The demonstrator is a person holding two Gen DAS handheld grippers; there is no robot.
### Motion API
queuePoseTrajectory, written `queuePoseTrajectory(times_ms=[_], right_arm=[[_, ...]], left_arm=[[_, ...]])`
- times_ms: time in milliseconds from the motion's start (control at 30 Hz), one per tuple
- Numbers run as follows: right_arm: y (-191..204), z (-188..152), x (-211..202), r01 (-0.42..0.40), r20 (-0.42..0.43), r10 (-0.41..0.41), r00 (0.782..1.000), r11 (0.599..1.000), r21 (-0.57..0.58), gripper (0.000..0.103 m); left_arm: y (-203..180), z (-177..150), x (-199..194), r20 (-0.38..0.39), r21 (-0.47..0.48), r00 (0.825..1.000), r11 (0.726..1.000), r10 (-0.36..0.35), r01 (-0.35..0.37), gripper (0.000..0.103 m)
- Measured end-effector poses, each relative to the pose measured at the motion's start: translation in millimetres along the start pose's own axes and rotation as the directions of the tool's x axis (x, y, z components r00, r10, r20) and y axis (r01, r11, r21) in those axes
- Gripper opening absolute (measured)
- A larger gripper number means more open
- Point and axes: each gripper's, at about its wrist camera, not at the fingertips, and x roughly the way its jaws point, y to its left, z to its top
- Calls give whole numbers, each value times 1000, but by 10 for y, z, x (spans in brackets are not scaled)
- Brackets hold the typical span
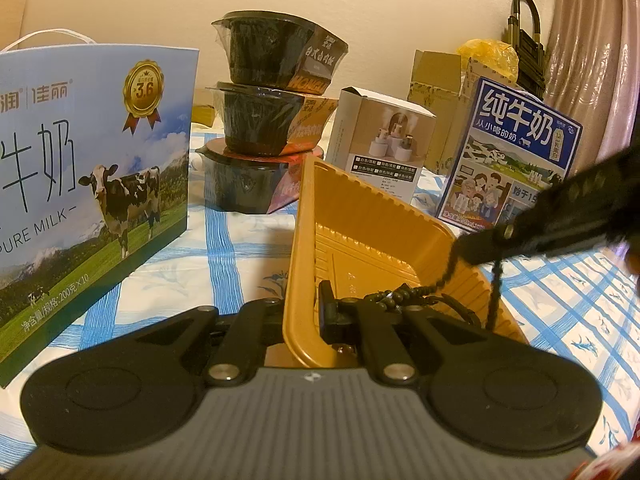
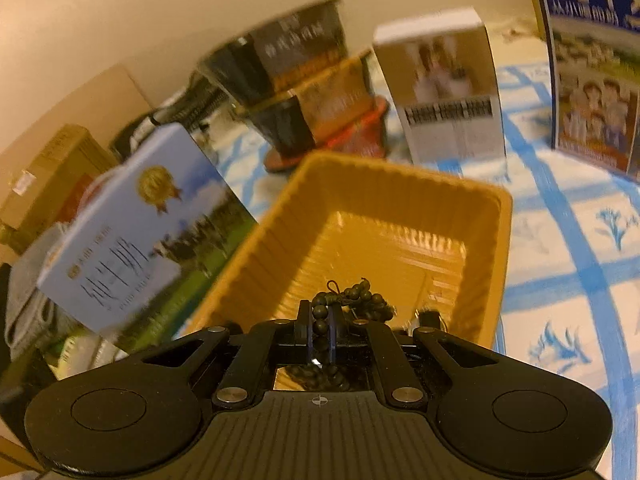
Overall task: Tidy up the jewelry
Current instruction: 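Lower the green bead strand into the orange tray and open the right tool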
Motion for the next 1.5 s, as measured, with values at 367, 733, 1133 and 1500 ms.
queuePoseTrajectory(times_ms=[367, 733, 1133, 1500], right_arm=[[-84, -164, 153, 33, -67, -35, 997, 999, -33, 47], [-134, -159, 8, 64, -30, -64, 997, 998, -28, 61], [-176, -176, -33, 65, -28, -65, 997, 998, -16, 61], [-220, -272, -115, 90, -9, -90, 996, 996, 2, 61]], left_arm=[[13, -2, 5, -1, -2, 1000, 1000, -1, 1, 7], [21, -8, 8, -2, -3, 1000, 1000, 0, 0, 7], [29, -20, 14, -5, -4, 1000, 1000, 3, -3, 7], [192, -92, 117, -66, -85, 998, 996, 12, -18, 7]])
